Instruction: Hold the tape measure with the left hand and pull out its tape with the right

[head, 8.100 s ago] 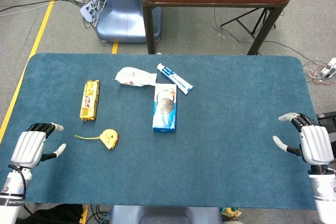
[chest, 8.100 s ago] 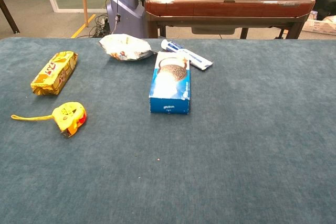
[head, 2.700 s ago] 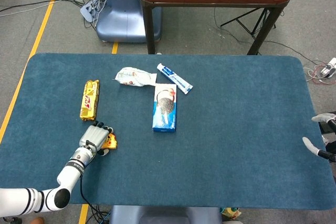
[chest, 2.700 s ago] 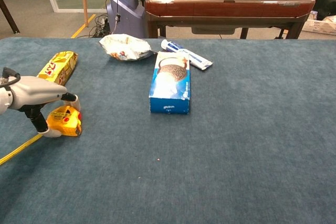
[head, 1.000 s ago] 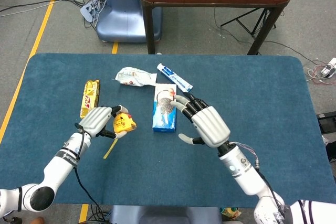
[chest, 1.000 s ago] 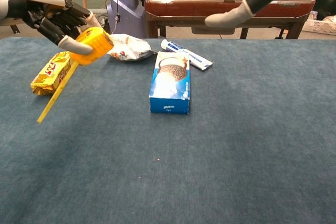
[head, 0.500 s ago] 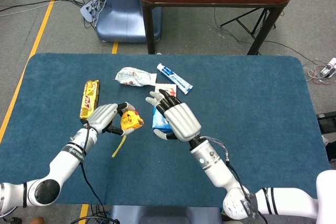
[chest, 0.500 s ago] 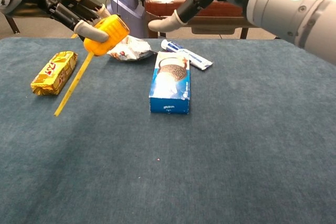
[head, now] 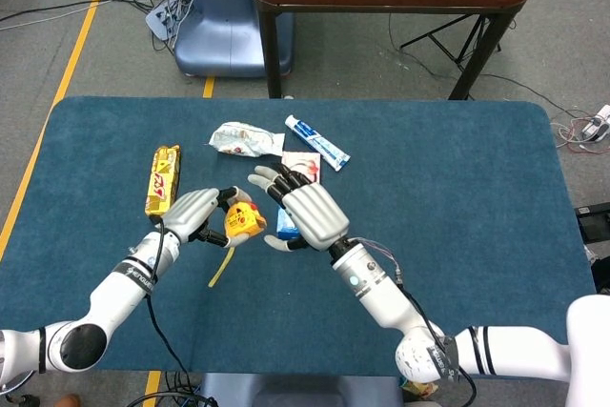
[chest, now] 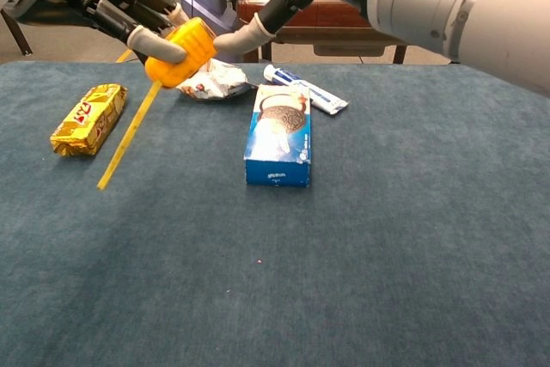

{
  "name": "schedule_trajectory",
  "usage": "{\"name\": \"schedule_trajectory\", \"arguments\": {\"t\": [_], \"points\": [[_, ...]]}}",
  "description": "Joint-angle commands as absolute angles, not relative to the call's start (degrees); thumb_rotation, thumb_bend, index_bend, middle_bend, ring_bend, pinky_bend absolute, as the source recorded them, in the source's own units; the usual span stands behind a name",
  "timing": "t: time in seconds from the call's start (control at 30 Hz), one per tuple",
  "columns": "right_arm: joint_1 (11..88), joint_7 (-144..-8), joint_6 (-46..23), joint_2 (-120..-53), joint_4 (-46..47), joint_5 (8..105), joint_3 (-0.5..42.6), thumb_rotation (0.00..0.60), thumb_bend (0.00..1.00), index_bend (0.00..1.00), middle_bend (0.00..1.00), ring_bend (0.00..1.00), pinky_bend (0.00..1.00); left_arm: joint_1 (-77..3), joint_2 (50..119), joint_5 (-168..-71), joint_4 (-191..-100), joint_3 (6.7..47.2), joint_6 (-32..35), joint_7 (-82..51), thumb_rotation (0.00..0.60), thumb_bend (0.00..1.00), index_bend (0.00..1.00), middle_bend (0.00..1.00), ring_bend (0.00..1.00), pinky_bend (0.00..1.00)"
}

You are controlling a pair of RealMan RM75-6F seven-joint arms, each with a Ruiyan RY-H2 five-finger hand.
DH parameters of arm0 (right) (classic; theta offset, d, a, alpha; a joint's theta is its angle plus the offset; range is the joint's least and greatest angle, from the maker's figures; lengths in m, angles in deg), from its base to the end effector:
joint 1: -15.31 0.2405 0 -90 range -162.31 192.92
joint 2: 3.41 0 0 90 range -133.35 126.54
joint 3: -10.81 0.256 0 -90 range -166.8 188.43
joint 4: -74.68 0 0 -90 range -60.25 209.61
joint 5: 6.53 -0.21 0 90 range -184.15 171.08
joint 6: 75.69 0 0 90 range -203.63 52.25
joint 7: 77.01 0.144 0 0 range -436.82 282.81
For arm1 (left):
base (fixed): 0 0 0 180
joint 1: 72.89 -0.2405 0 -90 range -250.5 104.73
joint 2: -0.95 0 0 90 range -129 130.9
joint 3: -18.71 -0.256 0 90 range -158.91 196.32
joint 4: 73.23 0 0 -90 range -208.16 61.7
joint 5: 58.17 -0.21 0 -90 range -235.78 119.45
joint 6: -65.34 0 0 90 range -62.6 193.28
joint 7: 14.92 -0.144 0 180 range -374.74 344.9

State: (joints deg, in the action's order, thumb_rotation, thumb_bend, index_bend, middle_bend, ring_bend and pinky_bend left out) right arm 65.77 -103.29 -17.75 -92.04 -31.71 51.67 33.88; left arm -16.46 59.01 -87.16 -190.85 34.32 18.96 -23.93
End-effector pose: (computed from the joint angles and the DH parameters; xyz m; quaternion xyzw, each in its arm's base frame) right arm 0.0079 -0.3207 0.0174 0.7109 -0.3773 0.5192 0.2876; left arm -0.0644 0.3390 0.0958 -0.6613 -0.5732 -0.3744 0.3065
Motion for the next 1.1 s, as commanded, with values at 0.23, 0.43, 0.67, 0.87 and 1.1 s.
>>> {"name": "schedule_trajectory", "arguments": {"t": [0.23, 0.43, 0.67, 0.87, 1.1], "points": [[67.83, -103.66, -16.54, -92.99, -30.57, 50.28, 33.27, 0.600, 0.29, 0.12, 0.10, 0.05, 0.16, -15.73, 58.77, -87.44, -191.68, 33.64, 18.25, -23.78, 0.600, 0.27, 0.46, 0.52, 0.34, 0.23], [68.73, -103.63, -15.77, -93.46, -30.06, 49.70, 32.77, 0.600, 0.29, 0.12, 0.10, 0.05, 0.16, -15.25, 58.68, -87.29, -191.78, 33.13, 18.25, -23.61, 0.600, 0.27, 0.46, 0.52, 0.34, 0.23], [69.69, -103.79, -14.82, -94.11, -29.45, 49.30, 32.45, 0.600, 0.29, 0.12, 0.11, 0.05, 0.16, -14.82, 58.84, -87.36, -191.93, 32.60, 17.89, -23.57, 0.600, 0.27, 0.46, 0.52, 0.34, 0.23], [70.20, -104.20, -13.65, -94.68, -29.05, 49.17, 32.07, 0.600, 0.29, 0.12, 0.12, 0.05, 0.16, -14.68, 58.79, -87.48, -191.88, 32.12, 17.89, -23.42, 0.600, 0.27, 0.46, 0.52, 0.34, 0.23], [70.29, -104.48, -12.64, -94.37, -29.14, 48.81, 31.83, 0.600, 0.32, 0.12, 0.14, 0.05, 0.16, -15.06, 58.53, -87.97, -191.39, 31.60, 18.31, -22.61, 0.600, 0.27, 0.46, 0.52, 0.34, 0.23]]}}
